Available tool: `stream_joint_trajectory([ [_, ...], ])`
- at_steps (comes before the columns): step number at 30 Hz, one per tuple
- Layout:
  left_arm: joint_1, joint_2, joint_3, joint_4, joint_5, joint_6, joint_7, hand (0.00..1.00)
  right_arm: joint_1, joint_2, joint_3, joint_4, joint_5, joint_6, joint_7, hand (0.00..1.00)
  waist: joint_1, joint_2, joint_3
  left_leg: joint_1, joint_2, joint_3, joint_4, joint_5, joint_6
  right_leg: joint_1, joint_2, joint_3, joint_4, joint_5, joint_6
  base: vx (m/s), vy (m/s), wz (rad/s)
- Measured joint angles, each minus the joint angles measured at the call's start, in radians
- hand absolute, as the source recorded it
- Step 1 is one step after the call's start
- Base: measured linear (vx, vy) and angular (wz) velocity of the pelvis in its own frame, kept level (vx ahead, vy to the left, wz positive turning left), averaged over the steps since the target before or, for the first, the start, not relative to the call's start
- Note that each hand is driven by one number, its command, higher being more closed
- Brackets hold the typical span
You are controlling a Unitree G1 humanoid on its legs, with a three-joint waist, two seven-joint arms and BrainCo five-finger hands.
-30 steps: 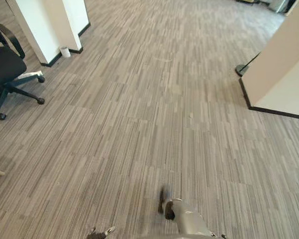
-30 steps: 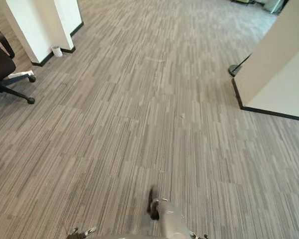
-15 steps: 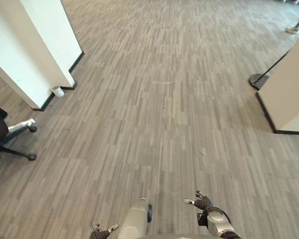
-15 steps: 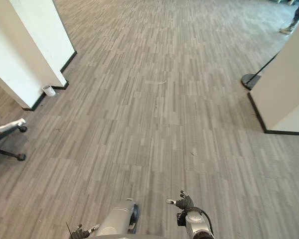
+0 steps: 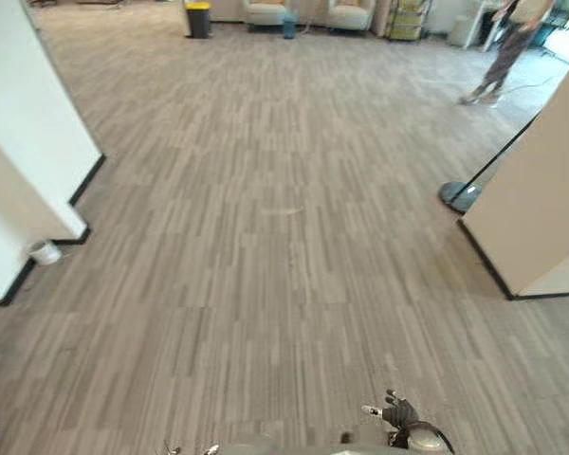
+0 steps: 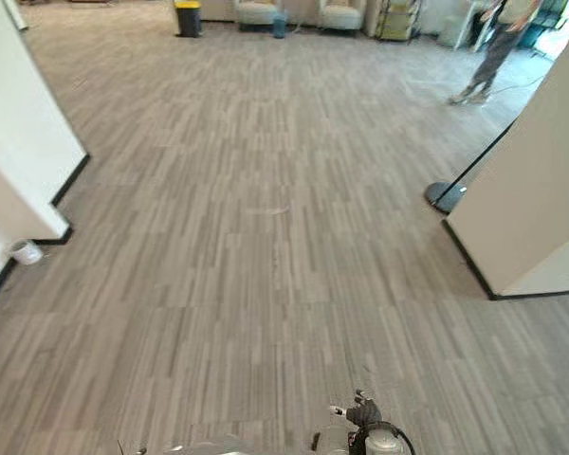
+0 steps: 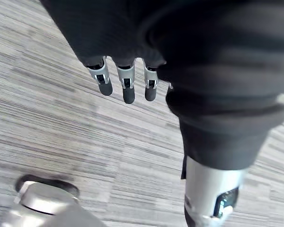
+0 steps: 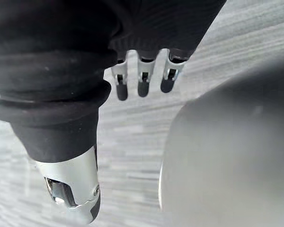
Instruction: Organize washtable
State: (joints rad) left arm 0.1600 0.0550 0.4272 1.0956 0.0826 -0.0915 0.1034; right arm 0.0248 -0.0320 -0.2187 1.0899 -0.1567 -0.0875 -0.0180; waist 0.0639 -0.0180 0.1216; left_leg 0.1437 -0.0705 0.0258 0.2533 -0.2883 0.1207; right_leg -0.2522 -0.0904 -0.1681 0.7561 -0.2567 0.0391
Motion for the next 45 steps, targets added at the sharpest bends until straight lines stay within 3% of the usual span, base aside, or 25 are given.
stream_joint_trajectory([
  [3,-0.044,-0.013,0.001,-0.008,0.011,-0.002,0.006,0.00,0.005,0.005,-0.014,-0.017,0.019,0.001,-0.002,0.00,-0.003,-0.011,-0.004,0.057,-0.005,-0.039,-0.071,-0.030,-0.022,-0.063,0.024,-0.019,-0.532,0.164,0.007,0.49,0.016,0.22],
  [5,-0.040,-0.023,0.018,-0.008,0.013,-0.001,0.008,0.00,0.002,0.015,-0.021,-0.021,0.042,0.006,-0.003,0.00,-0.030,-0.012,-0.008,0.125,0.007,-0.081,-0.099,-0.065,-0.073,-0.069,0.035,-0.020,-0.638,0.225,-0.008,0.58,-0.082,0.70],
  [6,-0.003,-0.022,0.026,-0.011,0.024,-0.003,0.008,0.00,0.005,0.020,-0.021,-0.029,0.046,0.006,-0.005,0.00,-0.054,0.003,-0.026,0.163,0.044,-0.129,-0.063,-0.096,-0.129,-0.067,0.058,-0.054,-0.590,0.268,-0.069,0.82,-0.164,0.94],
  [8,0.017,-0.031,0.056,-0.021,0.029,-0.004,0.008,0.00,0.018,0.020,-0.026,-0.020,0.045,0.011,-0.007,0.00,-0.045,0.007,-0.061,0.129,0.061,-0.167,0.081,-0.097,-0.131,-0.064,0.087,-0.048,-0.541,0.392,-0.127,0.75,-0.166,0.40],
  [9,0.026,-0.053,0.097,-0.021,0.029,0.002,0.008,0.00,0.017,0.009,-0.026,-0.020,0.043,0.015,-0.005,0.00,-0.042,0.051,-0.078,0.053,0.090,-0.161,0.265,-0.076,-0.160,-0.044,0.121,-0.062,-0.524,0.362,-0.100,0.62,-0.111,-0.07],
  [10,0.023,-0.065,0.113,-0.021,0.029,0.004,0.009,0.00,0.015,-0.002,-0.022,-0.022,0.041,0.016,-0.005,0.00,-0.043,0.056,-0.077,0.007,0.097,-0.147,0.363,-0.023,-0.185,-0.029,0.134,-0.062,-0.527,0.340,-0.107,0.76,-0.112,-0.48],
  [11,0.027,-0.089,0.128,-0.021,0.029,0.008,0.009,0.00,0.016,-0.014,0.004,-0.028,0.040,0.020,-0.005,0.00,-0.034,0.063,-0.073,-0.078,0.109,-0.075,0.551,0.183,-0.187,0.028,0.162,-0.023,-0.570,0.321,-0.117,0.74,-0.064,-0.78],
  [14,0.023,-0.075,0.081,-0.025,0.026,0.006,0.007,0.00,0.003,-0.026,0.008,0.009,0.040,0.032,-0.011,0.00,-0.016,0.072,-0.044,-0.220,0.224,0.107,0.811,0.080,-0.122,0.215,0.191,0.054,-0.679,0.296,-0.145,0.68,-0.035,-0.58],
  [16,0.024,-0.068,0.051,-0.026,0.017,0.000,0.007,0.00,-0.010,-0.025,0.005,0.038,0.040,0.038,-0.024,0.00,0.010,0.057,-0.028,-0.268,0.225,0.140,0.742,-0.002,-0.127,0.335,0.172,0.102,-0.699,0.276,-0.158,0.63,0.030,-0.67],
  [18,0.040,-0.059,0.031,-0.025,0.007,-0.006,0.008,0.00,-0.026,-0.028,0.005,0.046,0.040,0.036,-0.025,0.00,0.026,0.042,-0.029,-0.336,0.177,0.133,0.517,-0.019,-0.148,0.405,0.124,0.131,-0.704,0.201,-0.113,0.50,0.105,-0.80],
  [19,0.048,-0.060,0.006,-0.023,0.007,-0.006,0.008,0.00,-0.034,-0.038,0.009,0.045,0.040,0.032,-0.026,0.00,0.036,0.061,-0.031,-0.388,0.155,0.084,0.341,-0.005,-0.164,0.429,0.109,0.132,-0.712,0.144,-0.074,0.31,0.119,-0.50],
  [20,0.050,-0.064,-0.003,-0.016,0.007,-0.005,0.007,0.00,-0.034,-0.048,0.008,0.044,0.040,0.031,-0.026,0.00,0.033,0.085,-0.031,-0.405,0.153,0.040,0.248,0.013,-0.183,0.439,0.117,0.128,-0.718,0.129,-0.072,0.48,0.258,-0.25],
  [21,0.070,-0.060,-0.001,-0.002,0.006,-0.005,0.006,0.00,-0.023,-0.054,0.007,0.053,0.040,0.033,-0.028,0.00,0.042,0.087,-0.036,-0.417,0.120,-0.015,0.118,0.184,-0.170,0.473,0.097,0.133,-0.726,0.090,-0.053,0.44,0.259,0.03],
  [24,0.087,-0.045,0.022,-0.009,0.005,-0.004,0.007,0.00,-0.020,-0.034,0.027,0.047,0.038,0.033,-0.032,0.00,0.066,0.052,-0.028,-0.434,0.066,0.007,0.205,0.209,-0.112,0.509,0.042,0.141,-0.743,0.087,-0.045,0.56,0.261,0.20],
  [26,0.089,-0.049,0.101,-0.016,-0.003,-0.003,0.006,0.00,-0.028,-0.007,0.030,0.030,0.037,0.029,-0.028,0.00,0.098,0.038,-0.018,-0.582,0.073,0.053,0.410,0.184,-0.133,0.531,0.027,0.150,-0.720,0.082,-0.020,0.37,0.191,-0.01],
  [27,0.128,-0.062,0.125,-0.018,-0.011,0.000,0.008,0.00,-0.013,0.002,0.025,0.015,0.037,0.027,-0.027,0.00,0.119,0.069,-0.054,-0.558,0.122,0.048,0.234,0.263,-0.118,0.535,0.053,0.170,-0.692,0.067,-0.001,0.34,0.172,-0.37],
  [28,0.143,-0.058,0.125,-0.014,-0.012,0.001,0.007,0.00,-0.010,0.008,0.016,0.003,0.037,0.027,-0.025,0.00,0.114,0.068,-0.060,-0.554,0.122,0.065,0.241,0.218,-0.061,0.542,0.048,0.178,-0.664,0.043,0.015,0.38,0.219,-0.27],
  [29,0.151,-0.051,0.131,-0.011,-0.012,0.007,0.008,0.00,0.014,0.031,-0.011,0.000,0.036,0.023,-0.023,0.00,0.111,0.030,-0.076,-0.529,0.067,0.083,0.238,0.174,-0.059,0.520,-0.008,0.181,-0.560,-0.007,0.041,0.37,0.248,0.08],
  [31,0.140,-0.061,0.119,-0.012,-0.012,0.007,0.004,0.00,0.041,0.027,-0.058,0.002,0.037,0.028,-0.020,0.00,0.102,0.017,-0.101,-0.476,0.009,0.090,0.206,0.141,-0.029,0.409,-0.046,0.215,-0.280,-0.006,0.058,0.35,0.254,0.25],
  [33,0.130,-0.049,0.081,-0.011,-0.012,0.007,0.004,0.00,0.065,0.023,-0.109,0.000,0.042,0.029,-0.019,0.00,0.057,0.002,-0.093,-0.374,-0.056,0.088,0.156,0.112,0.009,0.261,-0.066,0.292,0.119,0.178,0.095,0.33,0.248,0.29],
  [36,0.122,-0.040,0.056,-0.013,-0.011,0.009,0.004,0.00,0.078,0.023,-0.126,-0.015,0.071,0.025,-0.018,0.00,0.033,0.009,-0.079,-0.236,-0.072,0.073,0.083,0.093,0.017,0.156,-0.057,0.248,0.337,0.191,0.033,0.35,0.213,0.10],
  [37,0.096,-0.030,0.042,-0.012,-0.010,0.009,0.003,0.00,0.074,0.026,-0.122,-0.022,0.074,0.014,-0.017,0.00,0.005,0.006,-0.077,-0.136,-0.070,0.022,0.013,0.089,0.024,0.101,-0.024,0.164,0.329,0.124,-0.011,0.22,0.108,0.42],
  [40,0.032,-0.031,0.037,-0.018,-0.008,0.007,0.001,0.00,0.074,0.026,-0.123,-0.026,0.079,0.004,-0.019,0.00,-0.003,0.002,-0.077,-0.052,-0.065,-0.035,-0.035,0.077,0.018,0.041,0.014,0.068,0.102,0.033,-0.002,0.27,0.074,0.60],
  [42,0.011,-0.035,0.037,-0.027,0.004,0.007,0.004,0.00,0.072,0.026,-0.118,-0.038,0.084,0.004,-0.021,0.00,-0.005,-0.002,-0.075,-0.019,-0.065,-0.063,-0.043,0.049,0.010,0.007,0.028,0.019,-0.108,0.033,-0.005,0.38,0.038,0.47],
  [45,0.007,-0.040,0.037,-0.030,0.020,0.007,0.009,0.00,0.068,0.026,-0.094,-0.045,0.087,0.007,-0.025,0.00,-0.010,-0.006,-0.073,0.049,-0.062,-0.096,-0.063,-0.013,0.010,-0.019,0.071,-0.008,-0.466,0.139,-0.016,0.51,0.021,0.21],
])
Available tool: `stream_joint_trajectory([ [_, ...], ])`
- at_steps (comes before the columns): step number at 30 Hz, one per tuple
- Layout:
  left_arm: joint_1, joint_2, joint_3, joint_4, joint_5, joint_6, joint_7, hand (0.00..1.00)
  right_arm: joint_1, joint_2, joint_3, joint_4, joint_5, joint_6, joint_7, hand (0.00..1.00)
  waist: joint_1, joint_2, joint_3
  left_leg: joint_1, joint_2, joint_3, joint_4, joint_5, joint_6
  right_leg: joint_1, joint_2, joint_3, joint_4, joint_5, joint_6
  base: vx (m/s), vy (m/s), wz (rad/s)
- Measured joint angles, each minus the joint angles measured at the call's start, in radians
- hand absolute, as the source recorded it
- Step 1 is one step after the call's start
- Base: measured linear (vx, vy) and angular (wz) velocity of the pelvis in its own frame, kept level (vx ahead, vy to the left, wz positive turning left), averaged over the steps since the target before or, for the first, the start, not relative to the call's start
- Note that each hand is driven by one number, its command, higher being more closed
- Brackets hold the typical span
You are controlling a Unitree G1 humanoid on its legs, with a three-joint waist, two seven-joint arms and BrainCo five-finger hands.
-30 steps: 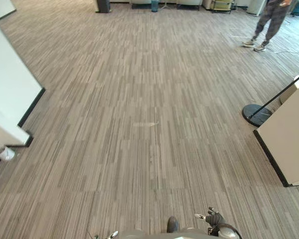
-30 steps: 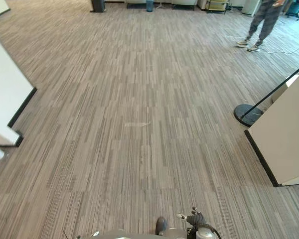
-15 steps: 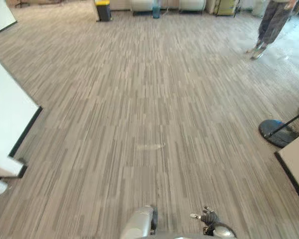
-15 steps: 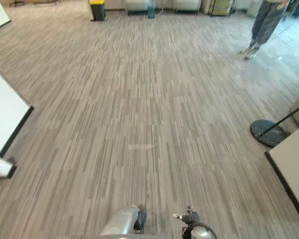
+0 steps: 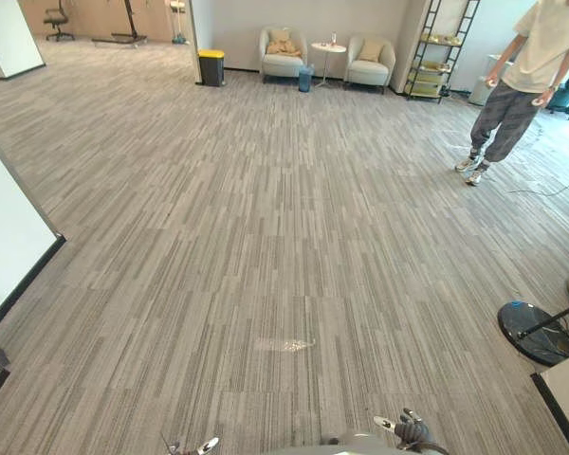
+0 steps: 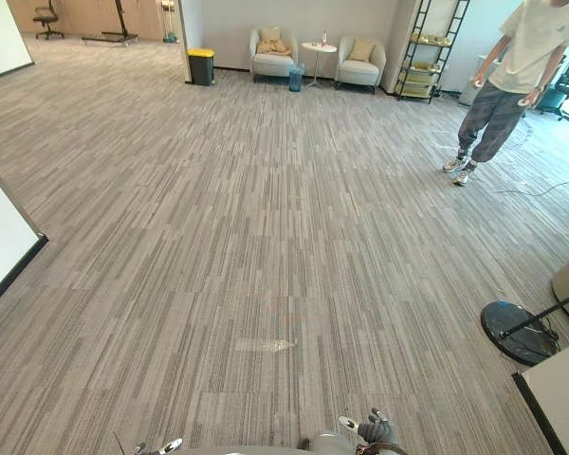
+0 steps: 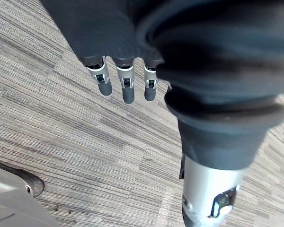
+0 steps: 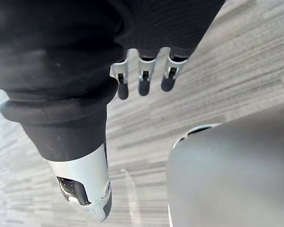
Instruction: Organize washtable
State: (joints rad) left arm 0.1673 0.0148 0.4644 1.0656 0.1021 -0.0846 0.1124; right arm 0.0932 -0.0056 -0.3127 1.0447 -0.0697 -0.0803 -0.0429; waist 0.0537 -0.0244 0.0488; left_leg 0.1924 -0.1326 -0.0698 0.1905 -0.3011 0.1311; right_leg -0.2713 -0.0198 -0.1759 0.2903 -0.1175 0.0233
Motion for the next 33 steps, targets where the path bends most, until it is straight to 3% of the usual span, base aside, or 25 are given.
stream_joint_trajectory([
  [2,-0.001,0.002,0.001,-0.001,0.010,0.000,0.000,0.00,-0.012,0.005,0.001,-0.001,0.002,0.002,-0.002,0.00,-0.018,-0.002,0.000,0.065,0.009,-0.041,-0.027,-0.034,-0.030,0.000,0.005,-0.020,-0.072,0.055,-0.023,0.58,-0.068,0.54],
  [3,-0.002,-0.001,0.001,0.000,0.016,-0.001,0.000,0.00,-0.010,0.005,0.000,0.000,0.002,0.002,-0.002,0.00,-0.040,0.012,-0.010,0.107,0.046,-0.079,-0.035,-0.062,-0.084,0.012,0.022,-0.053,-0.050,0.111,-0.065,0.66,-0.131,0.85],
  [5,0.002,0.003,0.015,-0.001,0.021,-0.008,-0.001,0.00,-0.008,0.010,0.010,0.015,-0.009,0.007,0.001,0.00,-0.027,0.024,-0.031,0.083,0.070,-0.112,0.091,-0.067,-0.101,0.038,0.054,-0.072,-0.056,0.173,-0.096,0.76,-0.127,0.45],
  [7,0.002,-0.022,0.057,-0.007,0.019,-0.007,-0.005,0.00,-0.013,-0.001,0.041,0.016,-0.014,0.013,0.000,0.00,-0.025,0.026,-0.042,-0.054,0.057,-0.096,0.386,0.019,-0.209,0.090,0.079,-0.064,-0.101,0.152,-0.107,0.75,-0.054,-0.19],
  [8,0.009,-0.038,0.095,-0.015,0.017,-0.008,-0.002,0.00,-0.022,-0.011,0.083,0.007,-0.016,0.018,-0.002,0.00,-0.004,0.033,-0.022,-0.150,0.067,-0.056,0.625,0.119,-0.242,0.170,0.092,-0.025,-0.158,0.147,-0.113,0.77,0.003,-0.47],
  [9,0.007,-0.038,0.095,-0.021,0.014,-0.009,-0.002,0.00,-0.031,-0.022,0.094,0.009,-0.019,0.024,-0.001,0.00,0.008,0.050,0.005,-0.226,0.103,-0.001,0.797,0.101,-0.210,0.250,0.107,0.008,-0.198,0.133,-0.120,0.63,0.011,-0.55],
  [11,0.014,-0.038,0.082,-0.021,0.009,-0.009,0.001,0.00,-0.042,-0.015,0.097,0.026,-0.019,0.031,-0.002,0.00,0.024,0.040,0.017,-0.312,0.162,0.052,0.874,0.066,-0.171,0.330,0.102,0.050,-0.226,0.128,-0.126,0.53,0.074,-0.57],
  [12,0.018,-0.039,0.077,-0.020,0.002,-0.009,0.000,0.00,-0.065,-0.001,0.097,0.031,-0.019,0.032,-0.002,0.00,0.039,0.038,0.022,-0.360,0.202,0.074,0.843,0.035,-0.164,0.372,0.085,0.075,-0.226,0.128,-0.126,0.55,0.128,-0.51],
  [13,0.018,-0.038,0.074,-0.020,0.000,-0.009,-0.001,0.00,-0.067,0.003,0.097,0.031,-0.019,0.032,-0.002,0.00,0.041,0.036,0.023,-0.371,0.210,0.077,0.829,0.027,-0.166,0.381,0.081,0.081,-0.226,0.128,-0.126,0.39,0.152,-0.53],
  [14,0.020,-0.035,0.064,-0.020,-0.016,-0.011,0.000,0.00,-0.068,0.017,0.098,0.032,-0.018,0.031,-0.001,0.00,0.047,0.018,0.030,-0.404,0.245,0.076,0.683,0.009,-0.184,0.420,0.051,0.103,-0.219,0.118,-0.109,0.45,0.201,-0.47],
  [15,0.033,-0.025,0.031,-0.020,-0.025,-0.013,0.002,0.00,-0.068,0.017,0.103,0.031,-0.017,0.023,-0.001,0.00,0.044,0.020,0.028,-0.390,0.259,0.064,0.420,0.025,-0.209,0.440,0.029,0.105,-0.194,0.080,-0.050,0.36,0.187,-0.46],
  [16,0.039,-0.024,0.009,-0.019,-0.029,-0.013,0.002,0.00,-0.065,0.013,0.109,0.031,-0.017,0.019,-0.001,0.00,0.043,0.033,0.024,-0.378,0.267,0.046,0.281,0.066,-0.229,0.442,0.027,0.106,-0.182,0.058,-0.020,0.34,0.232,-0.27],
  [17,0.041,-0.027,-0.030,-0.008,-0.031,-0.012,0.001,0.00,-0.058,-0.003,0.126,0.042,-0.017,0.016,-0.001,0.00,0.042,0.069,0.015,-0.376,0.274,0.017,0.152,0.228,-0.220,0.452,0.034,0.120,-0.159,-0.002,0.004,0.26,0.210,-0.19],
  [19,0.033,0.008,-0.043,0.005,-0.048,-0.017,0.004,0.00,-0.067,0.004,0.143,0.075,-0.016,0.018,0.001,0.00,0.039,0.017,0.001,-0.330,0.222,0.032,0.077,0.254,-0.203,0.443,-0.028,0.127,-0.142,-0.018,0.013,0.29,0.204,-0.06],
  [21,0.027,0.045,-0.063,0.020,-0.051,-0.023,0.005,0.00,-0.063,0.003,0.132,0.100,-0.019,0.016,-0.002,0.00,0.029,0.001,0.000,-0.275,0.203,0.035,-0.017,0.282,-0.185,0.446,-0.037,0.165,-0.154,0.000,-0.005,0.22,0.163,0.06],
  [23,0.026,0.053,-0.069,0.038,-0.051,-0.022,0.004,0.00,-0.058,0.001,0.127,0.111,-0.020,0.015,-0.002,0.00,0.017,-0.018,-0.006,-0.243,0.183,0.034,-0.054,0.293,-0.181,0.465,-0.046,0.156,-0.157,0.015,0.004,0.12,0.085,0.10],
  [29,0.027,0.058,-0.113,0.055,-0.051,-0.023,0.001,0.00,-0.036,-0.011,0.122,0.125,-0.018,0.012,-0.001,0.00,0.013,-0.005,-0.007,-0.117,0.197,0.045,-0.286,0.406,-0.186,0.475,-0.047,0.156,-0.155,0.017,0.006,0.00,-0.037,-0.03],
  [33,0.023,0.057,-0.162,0.067,-0.052,-0.030,0.001,0.00,-0.038,-0.027,0.124,0.123,-0.016,0.012,-0.001,0.00,0.010,0.015,-0.001,-0.121,0.194,0.044,-0.294,0.402,-0.191,0.476,-0.052,0.148,-0.161,-0.001,0.032,-0.11,-0.049,-0.02],
])
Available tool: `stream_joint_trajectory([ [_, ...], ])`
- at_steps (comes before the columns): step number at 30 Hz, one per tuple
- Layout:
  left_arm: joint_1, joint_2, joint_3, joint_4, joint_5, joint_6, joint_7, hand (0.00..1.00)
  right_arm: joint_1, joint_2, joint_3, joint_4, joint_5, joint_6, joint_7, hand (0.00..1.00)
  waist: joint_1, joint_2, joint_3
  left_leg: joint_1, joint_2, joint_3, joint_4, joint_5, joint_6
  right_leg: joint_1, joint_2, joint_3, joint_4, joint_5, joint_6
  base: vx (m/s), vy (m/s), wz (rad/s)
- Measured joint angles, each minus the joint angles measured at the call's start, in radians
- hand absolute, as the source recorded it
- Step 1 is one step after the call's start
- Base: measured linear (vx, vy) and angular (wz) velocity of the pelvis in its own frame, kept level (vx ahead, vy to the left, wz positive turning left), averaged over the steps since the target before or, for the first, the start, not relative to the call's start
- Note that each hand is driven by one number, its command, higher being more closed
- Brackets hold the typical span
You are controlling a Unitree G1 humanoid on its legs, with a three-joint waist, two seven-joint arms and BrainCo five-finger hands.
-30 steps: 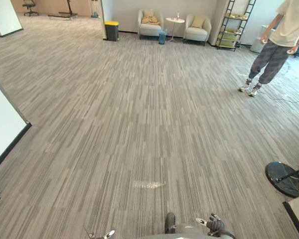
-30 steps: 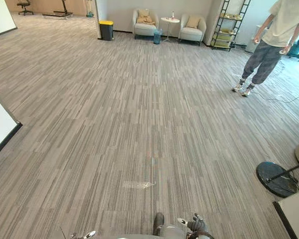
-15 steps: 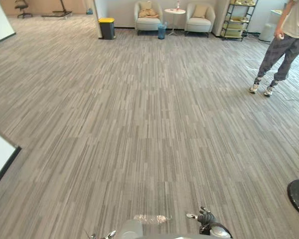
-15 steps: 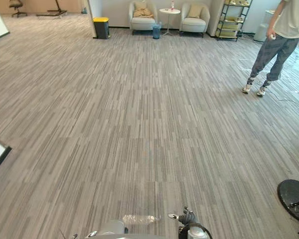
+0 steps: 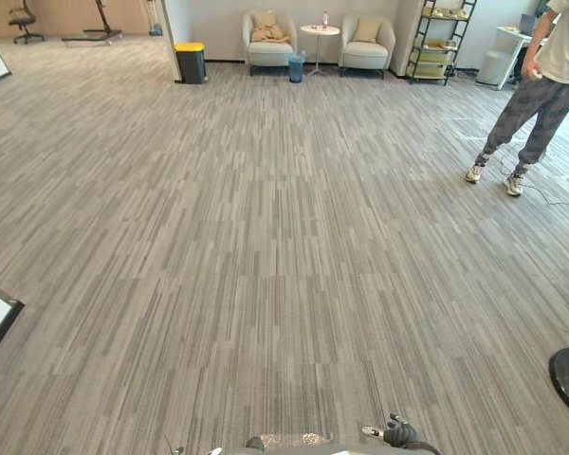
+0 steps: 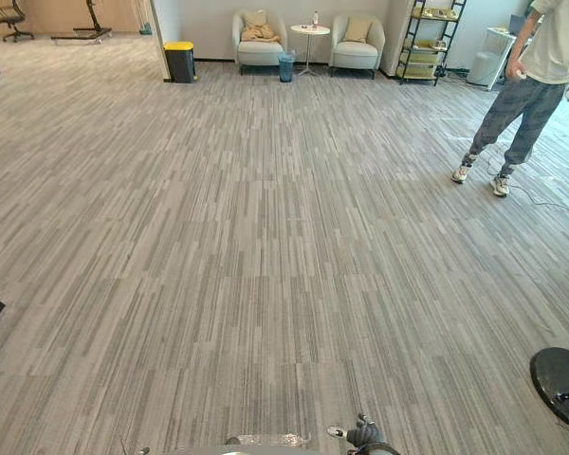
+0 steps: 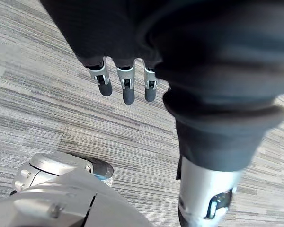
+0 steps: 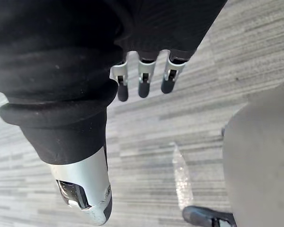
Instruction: Organize washtable
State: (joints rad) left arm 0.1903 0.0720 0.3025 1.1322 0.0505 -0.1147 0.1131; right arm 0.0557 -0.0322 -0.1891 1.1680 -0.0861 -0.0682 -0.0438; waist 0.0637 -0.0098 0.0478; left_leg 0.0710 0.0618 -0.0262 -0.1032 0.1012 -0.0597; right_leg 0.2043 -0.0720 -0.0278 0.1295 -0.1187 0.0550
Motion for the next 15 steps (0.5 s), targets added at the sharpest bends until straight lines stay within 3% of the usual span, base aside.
stream_joint_trajectory([
  [1,-0.002,0.000,-0.010,0.000,-0.001,-0.003,-0.001,0.00,0.000,0.000,0.000,0.000,0.000,0.000,0.000,0.00,0.000,-0.003,0.000,-0.003,-0.007,-0.001,0.000,0.000,0.001,0.000,-0.005,0.000,-0.005,-0.010,0.009,-0.12,-0.061,-0.07],
  [3,-0.013,0.020,-0.035,0.004,-0.002,-0.006,-0.005,0.00,-0.001,0.005,0.002,0.000,0.004,0.000,0.001,0.00,0.000,-0.029,0.004,-0.024,-0.048,-0.003,0.000,0.012,0.001,-0.006,-0.047,-0.013,-0.037,-0.086,0.027,-0.16,-0.070,-0.09],
  [4,-0.017,0.014,-0.036,0.016,-0.002,-0.006,-0.004,0.00,-0.002,0.003,-0.009,-0.003,0.017,0.000,0.000,0.00,-0.008,-0.035,0.003,-0.026,-0.048,-0.011,-0.001,0.020,-0.002,-0.007,-0.047,-0.026,-0.033,-0.088,0.029,-0.15,-0.045,0.09],
  [5,-0.015,0.013,-0.040,0.019,-0.002,-0.007,-0.005,0.00,-0.008,-0.004,-0.007,-0.007,0.017,0.000,-0.001,0.00,-0.026,-0.021,0.003,-0.028,-0.048,-0.029,-0.001,0.026,0.001,-0.010,-0.045,-0.033,-0.030,-0.094,0.031,-0.14,-0.034,0.20],
  [8,-0.015,0.019,-0.077,0.020,-0.003,-0.010,-0.006,0.00,-0.010,-0.012,-0.004,-0.007,0.016,-0.002,-0.001,0.00,-0.029,-0.013,0.004,-0.036,-0.046,-0.042,-0.001,0.027,0.001,-0.009,-0.040,-0.039,-0.030,-0.097,0.040,-0.09,-0.026,0.16],
  [15,-0.014,0.049,-0.116,0.019,-0.011,-0.014,-0.006,0.00,-0.015,0.006,0.001,0.002,0.014,-0.002,-0.002,0.00,-0.025,-0.059,0.010,-0.039,-0.079,-0.045,0.000,0.035,0.009,0.003,-0.060,-0.027,-0.051,-0.081,0.062,0.04,-0.009,0.01],
])
